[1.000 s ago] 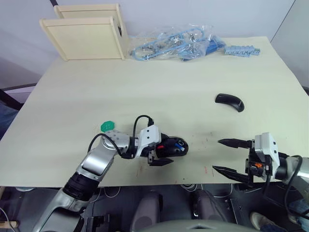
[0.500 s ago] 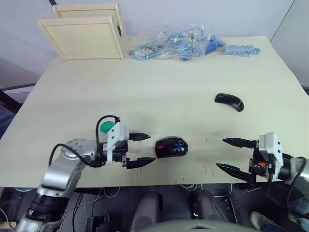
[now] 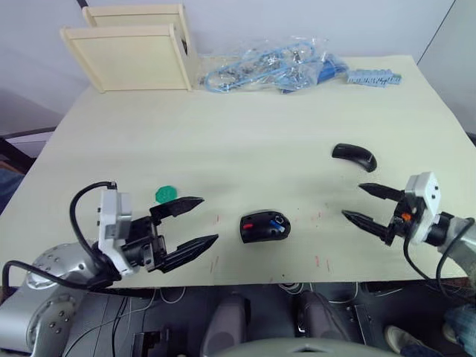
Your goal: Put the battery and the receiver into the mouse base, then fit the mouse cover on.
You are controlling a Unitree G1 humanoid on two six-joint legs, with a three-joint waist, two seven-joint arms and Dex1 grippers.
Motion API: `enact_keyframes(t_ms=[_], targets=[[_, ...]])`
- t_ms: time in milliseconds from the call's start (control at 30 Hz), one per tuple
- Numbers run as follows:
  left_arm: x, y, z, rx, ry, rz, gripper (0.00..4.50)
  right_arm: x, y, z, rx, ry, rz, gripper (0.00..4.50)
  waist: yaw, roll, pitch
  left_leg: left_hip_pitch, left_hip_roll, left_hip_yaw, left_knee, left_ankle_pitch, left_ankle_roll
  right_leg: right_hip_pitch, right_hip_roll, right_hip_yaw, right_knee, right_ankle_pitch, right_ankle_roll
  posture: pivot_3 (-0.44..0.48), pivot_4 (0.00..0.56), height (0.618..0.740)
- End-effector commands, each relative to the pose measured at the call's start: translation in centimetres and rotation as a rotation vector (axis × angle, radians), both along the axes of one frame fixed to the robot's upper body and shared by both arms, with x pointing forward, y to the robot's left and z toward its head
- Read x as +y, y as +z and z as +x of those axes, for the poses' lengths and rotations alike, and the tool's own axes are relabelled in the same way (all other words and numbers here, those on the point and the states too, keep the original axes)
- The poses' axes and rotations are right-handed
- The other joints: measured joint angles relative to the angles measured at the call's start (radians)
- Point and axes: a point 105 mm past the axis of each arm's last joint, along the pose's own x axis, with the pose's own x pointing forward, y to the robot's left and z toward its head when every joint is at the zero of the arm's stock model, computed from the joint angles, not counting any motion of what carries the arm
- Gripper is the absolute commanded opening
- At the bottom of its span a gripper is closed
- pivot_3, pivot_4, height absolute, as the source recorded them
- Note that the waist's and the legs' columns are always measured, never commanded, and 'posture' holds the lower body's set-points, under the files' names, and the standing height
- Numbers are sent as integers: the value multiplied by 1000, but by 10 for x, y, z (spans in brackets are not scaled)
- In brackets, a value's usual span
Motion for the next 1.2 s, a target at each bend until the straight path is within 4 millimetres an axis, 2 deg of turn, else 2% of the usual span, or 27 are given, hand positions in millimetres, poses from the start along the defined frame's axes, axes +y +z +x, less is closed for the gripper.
enact_keyframes(t_ms=[33,367,433,600,800,1200], targets=[[6,8,-3,-45,5,8,4443,-6,18,12,-56,-32,-26,4500,-1,0,0,0,0,1,0,0,0,0,0,0,0,0,0,0,150,740],[5,6,-4,-50,30,4,4443,-24,23,68,13,-159,-155,4500,-4,1,1,0,1,4,0,0,0,-1,0,2,0,0,-1,0,150,740],[6,2,-4,-45,29,3,4443,-25,23,74,45,-165,-149,4500,-4,1,1,0,1,4,0,0,0,-1,0,2,0,0,0,0,150,740],[11,-5,-2,-52,19,8,4443,-38,23,104,99,-201,-257,4500,-6,2,2,0,0,6,0,0,0,-2,0,3,0,0,0,0,150,740],[11,-8,-1,-70,-9,8,4443,-50,18,124,113,-207,-349,4500,-4,2,2,-3,1,6,-1,0,0,-5,0,3,0,0,0,0,150,740],[10,-7,1,-86,-53,5,4443,-52,9,143,168,-186,-342,4500,-8,2,3,-3,1,7,-1,0,0,-7,0,4,1,1,0,0,150,740]])
